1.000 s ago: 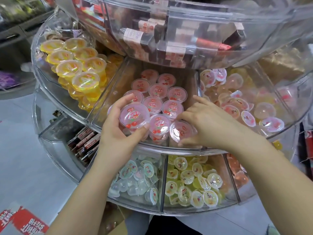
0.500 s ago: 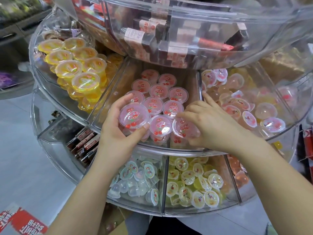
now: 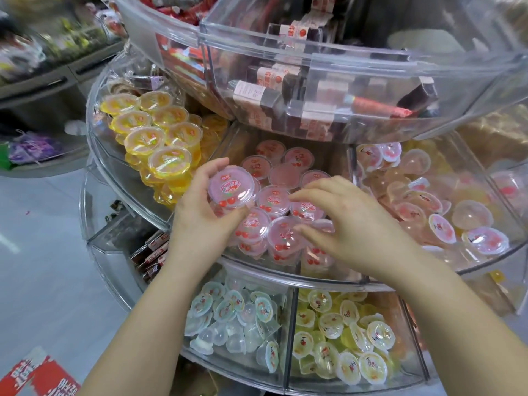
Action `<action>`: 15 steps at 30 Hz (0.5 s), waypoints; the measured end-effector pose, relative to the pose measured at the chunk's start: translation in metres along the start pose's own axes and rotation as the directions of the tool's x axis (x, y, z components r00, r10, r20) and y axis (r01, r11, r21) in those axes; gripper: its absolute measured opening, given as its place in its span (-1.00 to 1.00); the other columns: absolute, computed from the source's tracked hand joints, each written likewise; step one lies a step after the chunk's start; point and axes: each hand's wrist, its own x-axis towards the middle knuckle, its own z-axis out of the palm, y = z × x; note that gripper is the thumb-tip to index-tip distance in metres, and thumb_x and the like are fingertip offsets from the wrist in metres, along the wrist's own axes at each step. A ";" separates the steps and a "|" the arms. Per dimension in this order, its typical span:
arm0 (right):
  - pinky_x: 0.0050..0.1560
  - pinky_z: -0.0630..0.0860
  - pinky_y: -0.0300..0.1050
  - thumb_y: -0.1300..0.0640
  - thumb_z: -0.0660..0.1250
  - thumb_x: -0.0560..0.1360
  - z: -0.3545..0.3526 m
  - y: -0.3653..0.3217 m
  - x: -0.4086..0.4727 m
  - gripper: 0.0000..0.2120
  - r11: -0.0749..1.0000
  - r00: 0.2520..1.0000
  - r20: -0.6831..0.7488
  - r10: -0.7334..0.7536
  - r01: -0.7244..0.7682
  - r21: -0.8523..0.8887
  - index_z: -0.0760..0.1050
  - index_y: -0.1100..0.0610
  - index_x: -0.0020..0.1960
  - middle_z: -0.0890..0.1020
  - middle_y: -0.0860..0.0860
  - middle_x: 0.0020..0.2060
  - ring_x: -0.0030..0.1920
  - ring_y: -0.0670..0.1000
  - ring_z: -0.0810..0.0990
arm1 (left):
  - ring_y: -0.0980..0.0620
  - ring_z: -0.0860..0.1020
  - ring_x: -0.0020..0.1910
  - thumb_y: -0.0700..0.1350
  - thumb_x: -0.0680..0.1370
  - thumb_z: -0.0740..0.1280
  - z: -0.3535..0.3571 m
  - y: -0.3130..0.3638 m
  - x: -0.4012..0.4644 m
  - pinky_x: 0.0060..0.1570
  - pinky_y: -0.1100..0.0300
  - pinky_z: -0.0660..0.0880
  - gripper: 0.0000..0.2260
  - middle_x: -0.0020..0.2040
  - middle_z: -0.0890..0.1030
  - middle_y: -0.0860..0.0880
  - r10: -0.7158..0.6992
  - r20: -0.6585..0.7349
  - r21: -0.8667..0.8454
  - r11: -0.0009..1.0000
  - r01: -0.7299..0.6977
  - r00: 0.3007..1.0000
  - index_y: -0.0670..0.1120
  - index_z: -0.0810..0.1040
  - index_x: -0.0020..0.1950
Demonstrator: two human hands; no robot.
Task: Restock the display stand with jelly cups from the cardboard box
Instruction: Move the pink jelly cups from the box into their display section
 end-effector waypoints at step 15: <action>0.09 0.26 -0.35 0.00 0.35 0.46 0.036 0.001 0.013 -0.70 0.974 0.989 -0.022 0.145 -0.138 0.181 0.52 -0.01 0.19 0.57 -0.11 0.09 0.15 -0.08 0.48 | 0.14 0.40 0.13 -0.14 0.36 0.48 0.011 0.002 0.036 0.04 0.60 0.19 -0.44 0.14 0.44 0.02 0.138 0.049 0.403 0.904 -0.145 0.989 -0.07 0.42 0.34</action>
